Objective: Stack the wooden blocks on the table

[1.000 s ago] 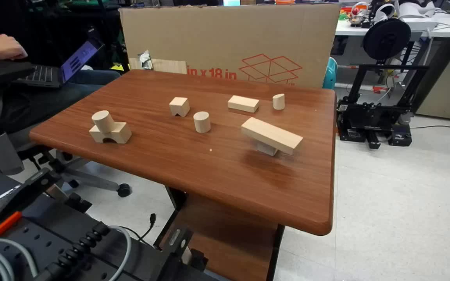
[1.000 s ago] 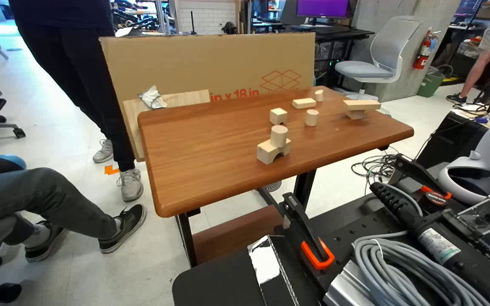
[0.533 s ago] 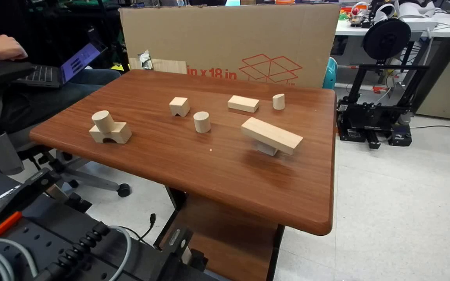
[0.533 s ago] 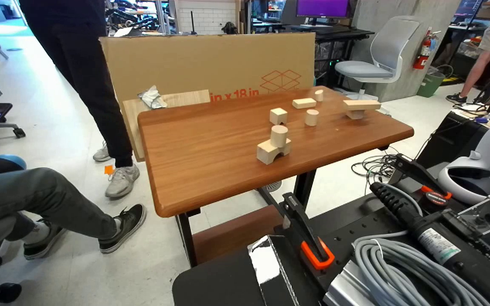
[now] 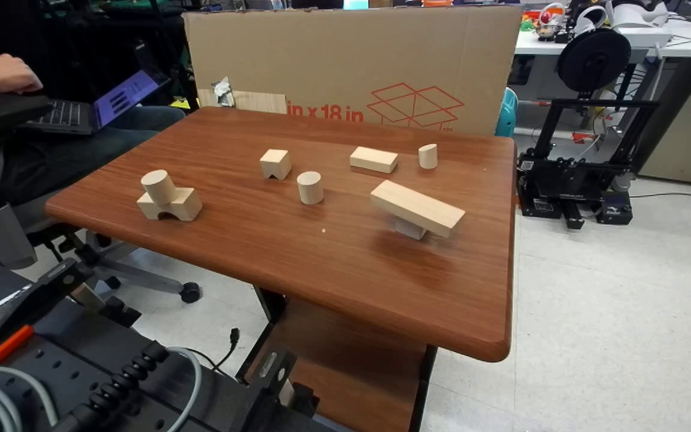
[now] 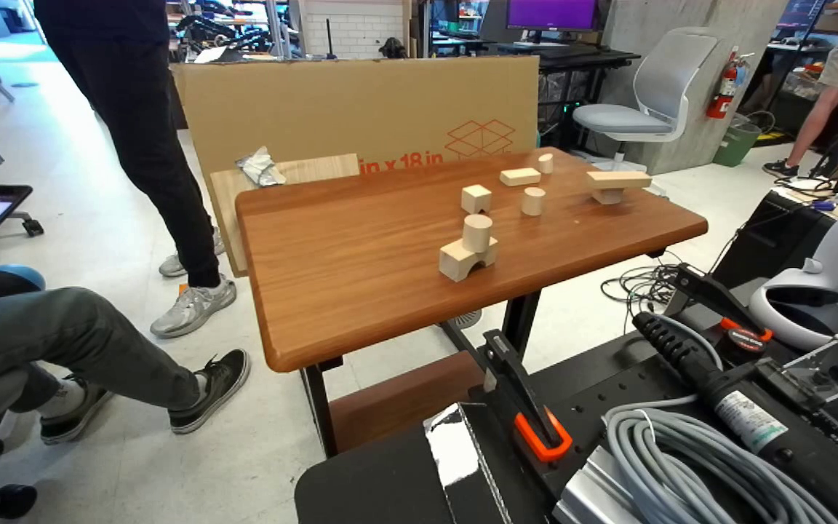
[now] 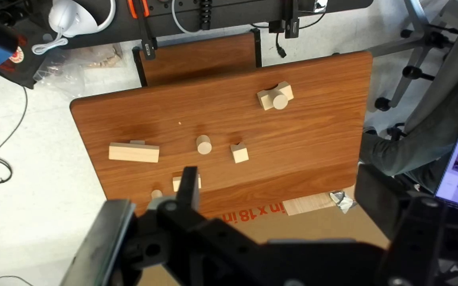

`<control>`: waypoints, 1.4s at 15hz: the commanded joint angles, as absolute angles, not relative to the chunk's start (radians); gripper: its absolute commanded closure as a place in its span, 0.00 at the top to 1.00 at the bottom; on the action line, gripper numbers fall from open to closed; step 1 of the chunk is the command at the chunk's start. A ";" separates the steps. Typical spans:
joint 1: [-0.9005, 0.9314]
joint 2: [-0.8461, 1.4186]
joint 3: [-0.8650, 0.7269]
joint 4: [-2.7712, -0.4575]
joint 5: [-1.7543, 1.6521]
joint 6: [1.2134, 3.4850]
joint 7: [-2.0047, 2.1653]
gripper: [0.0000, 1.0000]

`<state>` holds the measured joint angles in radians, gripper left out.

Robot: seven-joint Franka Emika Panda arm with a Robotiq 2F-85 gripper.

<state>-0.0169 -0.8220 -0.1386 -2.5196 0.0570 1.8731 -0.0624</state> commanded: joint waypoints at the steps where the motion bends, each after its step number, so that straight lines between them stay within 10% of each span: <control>1: -0.019 -0.674 -0.125 -2.493 0.049 1.962 -0.093 1.00; 21: -0.003 0.269 -0.002 -2.111 0.023 2.236 -0.096 1.00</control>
